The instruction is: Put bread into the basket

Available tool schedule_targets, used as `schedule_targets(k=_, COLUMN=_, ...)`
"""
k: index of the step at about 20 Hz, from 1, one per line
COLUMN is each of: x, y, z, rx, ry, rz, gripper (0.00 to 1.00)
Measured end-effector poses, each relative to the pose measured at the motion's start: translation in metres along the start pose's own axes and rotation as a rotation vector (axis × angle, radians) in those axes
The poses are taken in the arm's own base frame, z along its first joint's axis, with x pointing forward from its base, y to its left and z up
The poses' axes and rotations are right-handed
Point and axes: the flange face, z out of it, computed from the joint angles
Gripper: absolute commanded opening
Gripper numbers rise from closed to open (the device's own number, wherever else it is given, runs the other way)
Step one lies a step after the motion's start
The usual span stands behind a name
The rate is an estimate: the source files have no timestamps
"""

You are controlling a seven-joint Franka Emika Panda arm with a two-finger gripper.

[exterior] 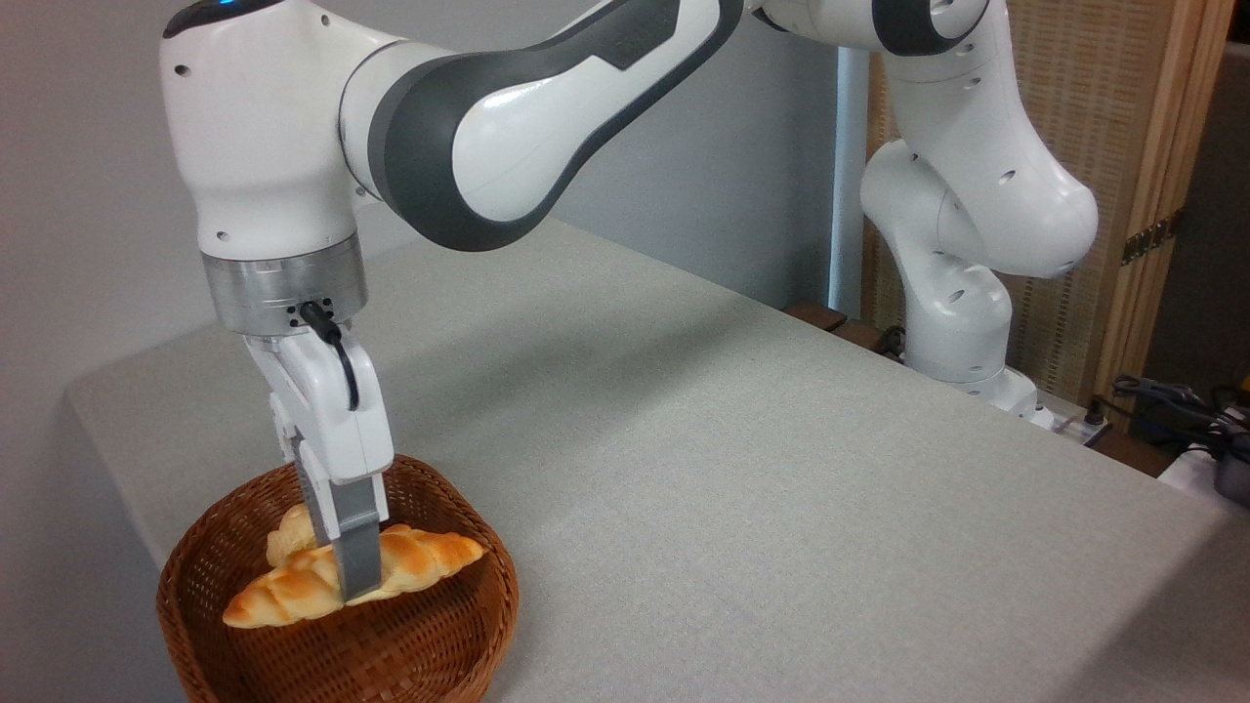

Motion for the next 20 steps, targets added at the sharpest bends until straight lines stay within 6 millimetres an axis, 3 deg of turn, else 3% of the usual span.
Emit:
schedule_targets(k=8, x=0.006, y=0.004, z=0.005, rx=-0.005, ry=0.005, rz=0.002, gripper=1.0)
schedule_targets(k=12, x=0.005, y=0.002, z=-0.004, rx=0.003, ry=0.012, rz=-0.03, gripper=1.0)
schedule_targets(k=14, x=-0.004, y=0.001, z=-0.022, rx=-0.007, ry=0.006, rz=-0.082, gripper=1.0)
schedule_targets(k=16, x=-0.023, y=0.001, z=-0.052, rx=-0.038, ry=-0.005, rz=-0.114, gripper=1.0)
schedule_targets(k=20, x=-0.061, y=0.027, z=-0.117, rx=-0.115, ry=-0.048, rz=-0.139, gripper=1.0)
